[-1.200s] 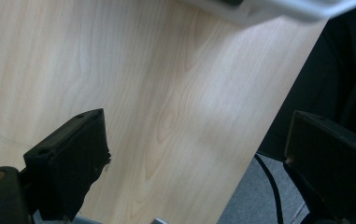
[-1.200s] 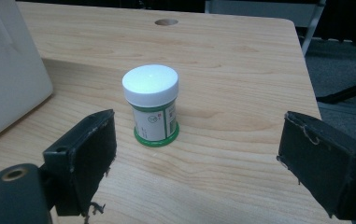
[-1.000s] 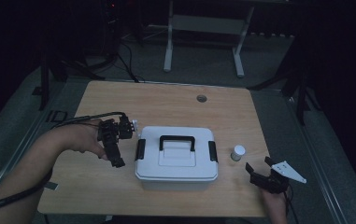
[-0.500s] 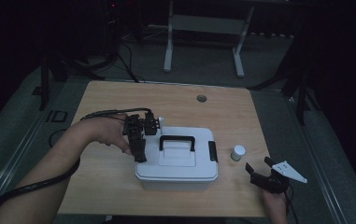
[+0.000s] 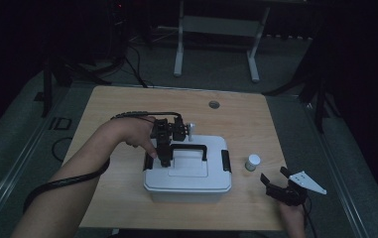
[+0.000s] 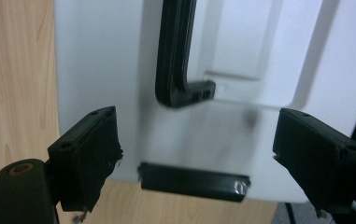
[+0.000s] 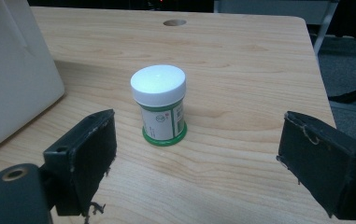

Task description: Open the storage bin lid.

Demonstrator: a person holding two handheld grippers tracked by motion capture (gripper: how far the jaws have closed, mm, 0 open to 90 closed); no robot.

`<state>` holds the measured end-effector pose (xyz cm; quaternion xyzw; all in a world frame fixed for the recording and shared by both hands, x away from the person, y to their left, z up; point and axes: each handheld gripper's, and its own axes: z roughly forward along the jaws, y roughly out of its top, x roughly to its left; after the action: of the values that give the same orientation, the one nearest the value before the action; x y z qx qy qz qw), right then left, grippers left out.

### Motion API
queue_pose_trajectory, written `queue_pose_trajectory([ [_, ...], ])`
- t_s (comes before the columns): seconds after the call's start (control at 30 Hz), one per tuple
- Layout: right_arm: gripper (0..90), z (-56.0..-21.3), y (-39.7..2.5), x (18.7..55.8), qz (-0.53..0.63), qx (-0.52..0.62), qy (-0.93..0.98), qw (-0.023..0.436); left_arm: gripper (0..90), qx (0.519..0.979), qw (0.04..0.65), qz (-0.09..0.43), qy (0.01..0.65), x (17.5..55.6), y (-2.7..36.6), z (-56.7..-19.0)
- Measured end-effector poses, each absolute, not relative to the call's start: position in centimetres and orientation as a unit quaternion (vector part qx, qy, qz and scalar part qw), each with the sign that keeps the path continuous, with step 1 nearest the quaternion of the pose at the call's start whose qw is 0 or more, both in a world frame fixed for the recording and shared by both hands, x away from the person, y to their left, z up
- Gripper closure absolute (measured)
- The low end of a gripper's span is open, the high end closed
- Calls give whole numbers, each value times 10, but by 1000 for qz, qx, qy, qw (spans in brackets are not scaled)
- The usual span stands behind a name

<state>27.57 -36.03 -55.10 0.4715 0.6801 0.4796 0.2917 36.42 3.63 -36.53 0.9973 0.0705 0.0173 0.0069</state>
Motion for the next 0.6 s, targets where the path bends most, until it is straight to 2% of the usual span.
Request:
queue_pose_trajectory([
  [0.17,131,-551,-361,276,482,472,679,289,225,998,2,22,52,366,26,-368],
  [0.2,131,-551,-361,275,483,471,680,289,342,999,2,16,47,366,25,-369],
  [0.37,131,-551,-361,275,485,470,679,288,504,999,-9,13,39,366,22,-370],
  [0.53,131,-551,-360,276,481,468,682,290,547,999,-6,19,48,366,22,-372],
  [0.6,131,-551,-360,276,482,469,681,289,592,999,-4,17,49,366,21,-371],
])
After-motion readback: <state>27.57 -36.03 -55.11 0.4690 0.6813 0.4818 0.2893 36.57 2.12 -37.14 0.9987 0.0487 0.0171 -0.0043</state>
